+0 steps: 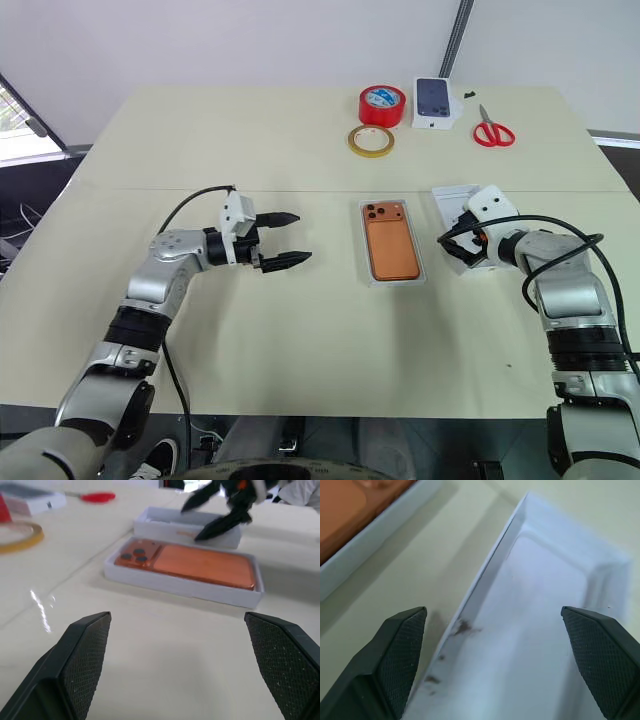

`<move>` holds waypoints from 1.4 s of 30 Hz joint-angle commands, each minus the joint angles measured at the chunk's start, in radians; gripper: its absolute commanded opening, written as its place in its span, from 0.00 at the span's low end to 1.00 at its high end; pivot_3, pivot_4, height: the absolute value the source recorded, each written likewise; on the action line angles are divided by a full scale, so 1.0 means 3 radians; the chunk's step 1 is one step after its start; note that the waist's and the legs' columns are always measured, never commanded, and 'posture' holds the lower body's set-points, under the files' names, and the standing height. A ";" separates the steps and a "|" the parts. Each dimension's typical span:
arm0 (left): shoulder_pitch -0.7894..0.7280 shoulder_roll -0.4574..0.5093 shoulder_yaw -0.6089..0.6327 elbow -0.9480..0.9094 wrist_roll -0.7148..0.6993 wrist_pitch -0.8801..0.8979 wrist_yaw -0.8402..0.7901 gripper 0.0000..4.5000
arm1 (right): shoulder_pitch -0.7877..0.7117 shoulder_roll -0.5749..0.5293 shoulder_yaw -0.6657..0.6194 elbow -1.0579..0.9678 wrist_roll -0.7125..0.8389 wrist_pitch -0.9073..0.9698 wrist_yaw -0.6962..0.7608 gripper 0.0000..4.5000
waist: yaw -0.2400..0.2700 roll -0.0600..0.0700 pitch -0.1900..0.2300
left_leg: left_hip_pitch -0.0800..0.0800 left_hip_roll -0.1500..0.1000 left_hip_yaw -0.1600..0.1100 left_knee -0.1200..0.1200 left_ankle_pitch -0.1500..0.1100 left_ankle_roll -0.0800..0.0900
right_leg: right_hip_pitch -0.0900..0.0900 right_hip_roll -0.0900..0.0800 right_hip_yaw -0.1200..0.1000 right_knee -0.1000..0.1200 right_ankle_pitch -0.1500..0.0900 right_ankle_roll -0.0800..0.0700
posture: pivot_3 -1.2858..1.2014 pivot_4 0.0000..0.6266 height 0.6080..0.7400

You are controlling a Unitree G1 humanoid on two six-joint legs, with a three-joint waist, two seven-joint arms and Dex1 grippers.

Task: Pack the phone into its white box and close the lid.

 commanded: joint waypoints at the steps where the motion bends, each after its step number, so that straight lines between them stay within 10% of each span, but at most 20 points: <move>1: 0.0114 0.0116 0.0130 -0.0201 -0.0107 -0.0331 -0.0125 0.99 | -0.0234 -0.0189 0.0082 -0.0281 0.0119 0.0586 0.0171 1.00 | -0.0008 0.0000 0.0000 | 0.0000 0.0000 0.0000 -0.0001 -0.0001 0.0001 | -0.0001 0.0000 0.0000 0.0000 0.0000 0.0000 | 0.52 0.24 1.00; 11: 0.0449 0.0378 0.0216 -0.0424 -0.0208 -0.0620 -0.0248 0.99 | -0.0644 -0.0147 0.0337 -0.0461 0.0319 0.1972 0.0074 1.00 | -0.0012 0.0001 0.0000 | -0.0002 0.0002 -0.0001 -0.0003 -0.0013 0.0022 | -0.0003 -0.0001 0.0000 -0.0001 0.0000 -0.0001 | 0.52 0.24 1.00; 26: 0.0517 0.0280 0.0158 -0.0515 -0.0162 -0.0613 0.0005 0.99 | -0.1112 0.0101 0.0583 -0.0190 0.0325 0.2475 -0.0450 1.00 | -0.0064 0.0002 0.0000 | -0.0007 0.0002 0.0000 -0.0002 -0.0013 0.0022 | -0.0009 -0.0001 -0.0001 0.0002 0.0000 -0.0001 | 0.52 0.24 1.00; 35: 0.0541 0.0290 0.0130 -0.0530 -0.0128 -0.0550 0.0093 1.00 | -0.0948 0.0107 0.0674 -0.0166 0.0320 0.2355 -0.0578 0.04 | -0.0077 0.0002 -0.0001 | -0.0006 0.0002 0.0000 -0.0002 -0.0013 0.0022 | -0.0009 0.0000 -0.0001 0.0004 0.0000 -0.0001 | 0.52 0.24 1.00; 42: 0.0468 0.0279 0.0114 -0.0467 -0.0115 -0.0523 0.0143 1.00 | -0.0892 0.0268 0.0245 -0.0189 0.0522 0.2370 -0.0579 0.02 | -0.0076 0.0000 -0.0002 | -0.0005 0.0002 0.0000 -0.0001 -0.0013 0.0022 | -0.0007 0.0000 -0.0001 0.0004 0.0000 -0.0001 | 0.52 0.24 1.00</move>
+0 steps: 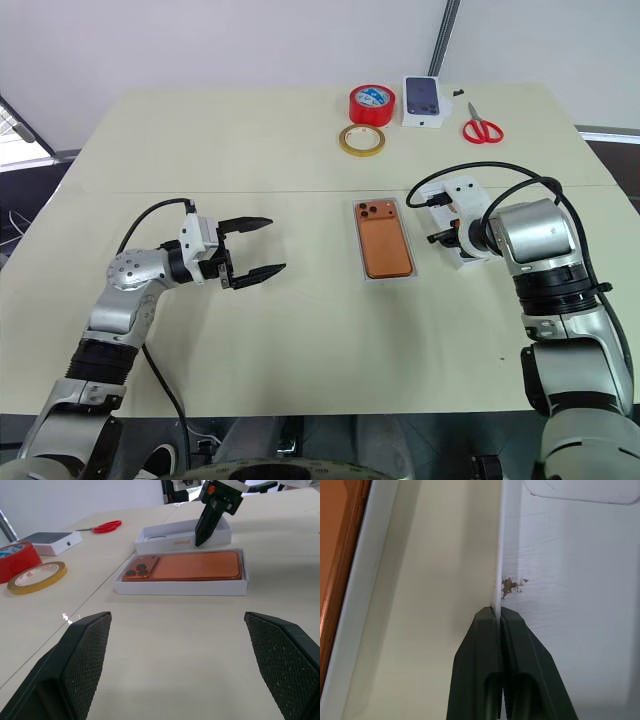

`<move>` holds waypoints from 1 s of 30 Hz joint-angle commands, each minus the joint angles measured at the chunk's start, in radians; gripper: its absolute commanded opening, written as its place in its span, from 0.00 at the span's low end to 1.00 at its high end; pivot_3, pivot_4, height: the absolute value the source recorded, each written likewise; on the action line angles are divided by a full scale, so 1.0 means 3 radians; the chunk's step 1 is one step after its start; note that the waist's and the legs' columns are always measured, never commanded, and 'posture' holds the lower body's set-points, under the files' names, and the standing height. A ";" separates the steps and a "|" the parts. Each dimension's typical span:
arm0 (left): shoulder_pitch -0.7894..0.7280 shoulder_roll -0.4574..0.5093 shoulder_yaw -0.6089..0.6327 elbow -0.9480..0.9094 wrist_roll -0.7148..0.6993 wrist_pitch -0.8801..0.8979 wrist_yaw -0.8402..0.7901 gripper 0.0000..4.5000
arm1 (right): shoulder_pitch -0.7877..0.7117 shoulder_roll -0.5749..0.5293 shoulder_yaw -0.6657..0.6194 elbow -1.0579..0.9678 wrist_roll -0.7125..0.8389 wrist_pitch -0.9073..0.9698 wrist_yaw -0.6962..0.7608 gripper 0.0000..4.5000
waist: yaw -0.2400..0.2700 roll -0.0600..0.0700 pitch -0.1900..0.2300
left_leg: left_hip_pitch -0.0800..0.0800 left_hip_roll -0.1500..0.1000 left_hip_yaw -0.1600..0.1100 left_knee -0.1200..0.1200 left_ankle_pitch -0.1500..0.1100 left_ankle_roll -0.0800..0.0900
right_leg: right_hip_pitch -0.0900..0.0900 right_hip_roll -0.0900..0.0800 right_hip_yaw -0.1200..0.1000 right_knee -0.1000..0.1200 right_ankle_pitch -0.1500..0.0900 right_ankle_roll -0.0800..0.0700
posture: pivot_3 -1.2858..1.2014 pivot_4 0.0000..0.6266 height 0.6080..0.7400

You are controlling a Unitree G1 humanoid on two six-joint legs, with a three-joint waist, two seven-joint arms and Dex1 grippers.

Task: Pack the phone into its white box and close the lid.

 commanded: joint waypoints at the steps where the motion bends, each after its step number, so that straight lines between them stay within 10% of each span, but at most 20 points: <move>1: -0.0082 0.0003 -0.0001 -0.0021 0.0001 -0.0009 0.0031 1.00 | 0.0040 0.0125 -0.0339 -0.0048 0.0206 0.0059 0.0039 0.02 | -0.0001 0.0000 0.0000 | 0.0000 0.0000 0.0000 0.0000 0.0000 0.0000 | 0.0000 0.0000 0.0000 0.0000 0.0000 0.0000 | 0.52 0.24 1.00; 18: -0.0221 -0.0106 -0.0029 0.0068 -0.0028 0.0101 0.0179 1.00 | -0.0648 0.1569 -0.2254 0.0177 0.1058 -0.0794 -0.0954 0.02 | -0.0007 0.0002 0.0001 | -0.0001 0.0000 0.0002 -0.0002 0.0009 -0.0015 | -0.0007 0.0002 0.0000 0.0013 0.0000 0.0001 | 0.52 0.24 1.00; 30: -0.0242 -0.0149 0.0021 0.0020 -0.0093 0.0233 0.0269 1.00 | 0.0074 0.2780 -0.2826 -0.1256 0.2755 0.0733 -0.1406 0.02 | -0.0014 0.0004 0.0001 | -0.0005 -0.0001 0.0000 -0.0003 0.0004 -0.0006 | -0.0017 0.0001 0.0000 0.0035 0.0000 0.0000 | 0.52 0.24 1.00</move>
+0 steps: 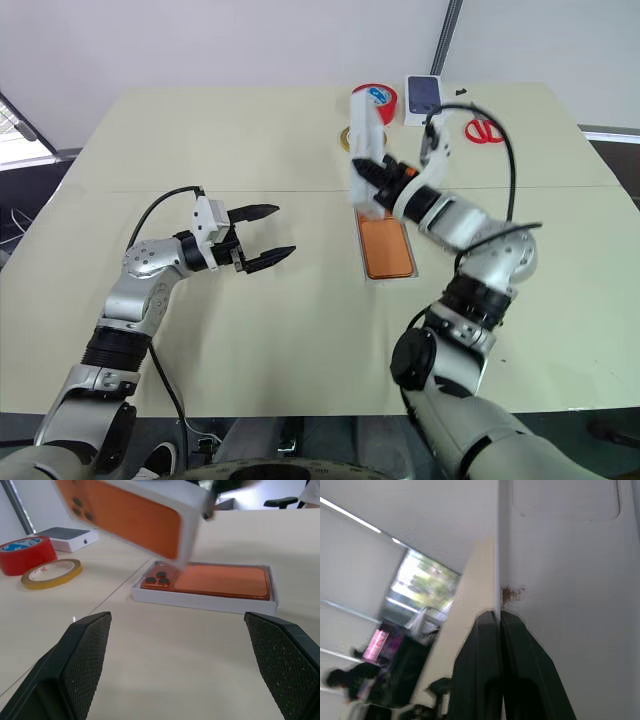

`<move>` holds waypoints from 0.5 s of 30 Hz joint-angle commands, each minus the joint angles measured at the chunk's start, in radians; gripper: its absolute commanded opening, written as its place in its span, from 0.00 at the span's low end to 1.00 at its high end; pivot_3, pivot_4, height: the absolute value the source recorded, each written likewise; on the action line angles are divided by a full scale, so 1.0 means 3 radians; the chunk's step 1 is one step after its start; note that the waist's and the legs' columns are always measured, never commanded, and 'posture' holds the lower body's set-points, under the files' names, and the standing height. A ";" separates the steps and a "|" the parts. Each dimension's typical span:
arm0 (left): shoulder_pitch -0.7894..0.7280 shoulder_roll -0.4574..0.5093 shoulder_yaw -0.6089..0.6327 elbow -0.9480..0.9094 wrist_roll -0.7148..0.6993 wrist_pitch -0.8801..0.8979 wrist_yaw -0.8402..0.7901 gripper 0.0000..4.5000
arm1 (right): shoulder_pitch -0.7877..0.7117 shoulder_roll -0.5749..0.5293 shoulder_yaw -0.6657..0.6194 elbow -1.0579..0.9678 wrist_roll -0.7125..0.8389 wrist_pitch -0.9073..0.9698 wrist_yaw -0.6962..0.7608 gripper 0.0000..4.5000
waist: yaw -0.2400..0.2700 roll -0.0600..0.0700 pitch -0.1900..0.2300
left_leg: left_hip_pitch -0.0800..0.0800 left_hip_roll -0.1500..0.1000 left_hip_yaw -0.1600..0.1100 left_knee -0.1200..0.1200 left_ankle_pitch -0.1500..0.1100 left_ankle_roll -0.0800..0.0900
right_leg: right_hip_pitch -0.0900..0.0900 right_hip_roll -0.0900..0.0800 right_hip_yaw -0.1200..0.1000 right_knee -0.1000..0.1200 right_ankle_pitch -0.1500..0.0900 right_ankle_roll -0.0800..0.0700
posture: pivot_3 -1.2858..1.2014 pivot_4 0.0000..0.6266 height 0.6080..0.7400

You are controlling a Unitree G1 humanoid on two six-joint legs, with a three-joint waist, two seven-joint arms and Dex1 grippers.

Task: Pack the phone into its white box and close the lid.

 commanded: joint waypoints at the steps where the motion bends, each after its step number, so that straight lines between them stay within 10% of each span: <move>1: 0.0005 0.0012 0.0070 -0.0109 -0.0067 -0.0012 0.0006 1.00 | 0.0174 0.0278 -0.0055 -0.0512 0.0749 0.0332 -0.0152 0.02 | -0.0016 0.0002 0.0001 | 0.0000 0.0000 0.0000 0.0000 0.0000 0.0000 | -0.0002 0.0000 0.0000 0.0000 0.0000 0.0000 | 0.52 0.24 1.00; 9: 0.0070 -0.0033 0.0036 -0.0224 -0.0101 0.0071 0.0034 1.00 | 0.1006 0.0058 0.0401 -0.0545 0.1820 0.0287 -0.0857 0.02 | -0.0012 0.0003 0.0001 | 0.0002 0.0000 0.0001 -0.0001 0.0000 0.0001 | -0.0002 0.0000 0.0002 -0.0003 0.0000 0.0000 | 0.52 0.24 1.00; 15: 0.0171 -0.0137 -0.0091 -0.0288 -0.0025 0.0017 0.0077 0.48 | 0.1106 -0.0337 0.0791 -0.0179 0.2413 -0.0151 -0.1314 0.00 | -0.0021 0.0003 0.0001 | 0.0003 0.0001 0.0002 -0.0001 0.0000 0.0001 | -0.0001 0.0001 0.0002 -0.0004 0.0000 -0.0001 | 0.52 0.24 1.00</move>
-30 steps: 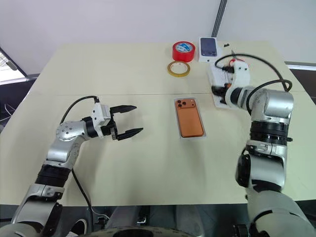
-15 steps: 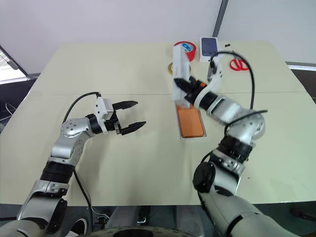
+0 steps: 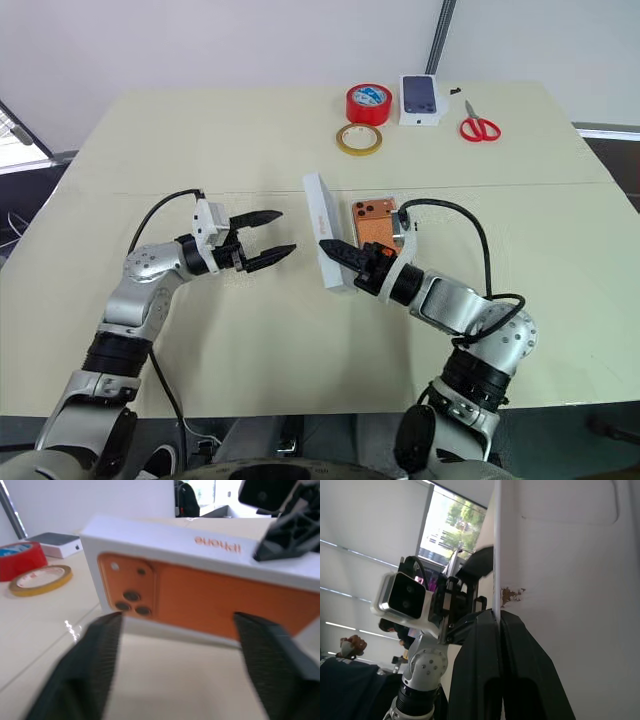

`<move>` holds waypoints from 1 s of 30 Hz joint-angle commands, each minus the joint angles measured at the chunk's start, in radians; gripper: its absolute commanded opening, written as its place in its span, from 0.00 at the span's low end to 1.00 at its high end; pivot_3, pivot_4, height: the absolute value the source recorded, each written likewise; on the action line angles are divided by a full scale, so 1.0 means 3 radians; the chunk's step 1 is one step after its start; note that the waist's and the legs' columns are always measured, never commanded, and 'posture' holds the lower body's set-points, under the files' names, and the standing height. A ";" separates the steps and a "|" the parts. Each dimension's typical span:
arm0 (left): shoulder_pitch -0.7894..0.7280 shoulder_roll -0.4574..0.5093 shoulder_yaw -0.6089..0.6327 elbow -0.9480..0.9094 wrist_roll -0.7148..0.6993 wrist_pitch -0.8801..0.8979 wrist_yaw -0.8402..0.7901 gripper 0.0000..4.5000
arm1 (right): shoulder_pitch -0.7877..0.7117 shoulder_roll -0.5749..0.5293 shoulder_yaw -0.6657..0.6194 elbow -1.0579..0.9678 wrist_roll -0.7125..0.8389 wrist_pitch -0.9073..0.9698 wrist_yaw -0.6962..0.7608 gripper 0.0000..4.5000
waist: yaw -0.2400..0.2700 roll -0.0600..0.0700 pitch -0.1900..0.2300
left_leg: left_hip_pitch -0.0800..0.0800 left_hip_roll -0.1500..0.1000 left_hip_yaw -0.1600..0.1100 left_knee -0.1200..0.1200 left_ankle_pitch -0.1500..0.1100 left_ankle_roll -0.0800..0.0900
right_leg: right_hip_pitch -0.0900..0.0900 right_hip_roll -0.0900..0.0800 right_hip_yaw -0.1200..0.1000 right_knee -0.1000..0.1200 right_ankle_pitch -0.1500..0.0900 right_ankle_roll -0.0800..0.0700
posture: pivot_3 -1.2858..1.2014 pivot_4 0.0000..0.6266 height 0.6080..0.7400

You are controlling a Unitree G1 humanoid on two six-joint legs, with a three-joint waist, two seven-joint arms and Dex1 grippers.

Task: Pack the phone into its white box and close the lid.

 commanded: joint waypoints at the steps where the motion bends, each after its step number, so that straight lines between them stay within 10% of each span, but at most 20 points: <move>1: 0.0031 -0.0082 -0.0101 -0.0130 0.0069 -0.0083 0.0054 0.38 | -0.0016 -0.0172 0.0238 0.0194 0.0417 -0.0335 -0.0264 0.00 | 0.0003 0.0000 0.0000 | 0.0000 0.0000 0.0000 0.0000 0.0000 0.0000 | 0.0000 0.0000 0.0000 0.0000 0.0000 0.0000 | 0.52 0.24 1.00; 3: 0.0028 -0.0157 -0.0186 -0.0101 0.0124 -0.0083 0.0085 0.14 | -0.0042 -0.0306 0.0340 0.0295 0.0494 -0.0482 -0.0337 0.00 | 0.0010 0.0000 0.0000 | 0.0000 0.0000 0.0000 0.0001 0.0000 0.0000 | 0.0002 0.0000 0.0000 -0.0002 0.0000 0.0000 | 0.52 0.24 1.00; 17: -0.0535 -0.0897 -0.0468 0.1001 0.0516 -0.0499 0.0348 0.14 | -0.0047 -0.1067 0.0682 0.0521 0.0181 -0.1103 0.0090 0.00 | 0.0035 -0.0004 -0.0002 | 0.0002 0.0000 0.0001 0.0003 -0.0001 0.0005 | 0.0012 0.0002 -0.0001 -0.0010 0.0000 0.0001 | 0.52 0.24 1.00; 21: -0.0641 -0.1040 -0.0500 0.1240 0.0565 -0.0599 0.0319 0.13 | 0.0113 -0.1261 0.0643 0.0413 0.0233 -0.1168 0.0275 0.31 | 0.0055 -0.0004 -0.0002 | 0.0001 0.0000 0.0000 0.0004 -0.0004 0.0010 | 0.0018 0.0002 -0.0002 -0.0018 0.0000 0.0001 | 0.52 0.24 1.00; 26: -0.0734 -0.1198 -0.0543 0.1428 0.0597 -0.0679 0.0279 0.13 | 0.0225 -0.1661 0.0571 0.0360 0.0191 -0.1218 0.0551 0.92 | 0.0055 -0.0005 -0.0002 | -0.0001 0.0000 0.0000 0.0004 -0.0006 0.0014 | 0.0022 0.0002 -0.0002 -0.0032 0.0000 0.0001 | 0.52 0.24 1.00; 30: -0.0829 -0.1320 -0.0561 0.1622 0.0645 -0.0747 0.0296 0.13 | 0.0251 -0.2046 0.0515 0.0428 -0.0136 -0.1344 0.0924 0.99 | 0.0051 -0.0006 -0.0001 | -0.0001 0.0000 0.0000 0.0004 -0.0006 0.0015 | 0.0022 0.0002 -0.0002 -0.0034 0.0000 0.0001 | 0.52 0.24 1.00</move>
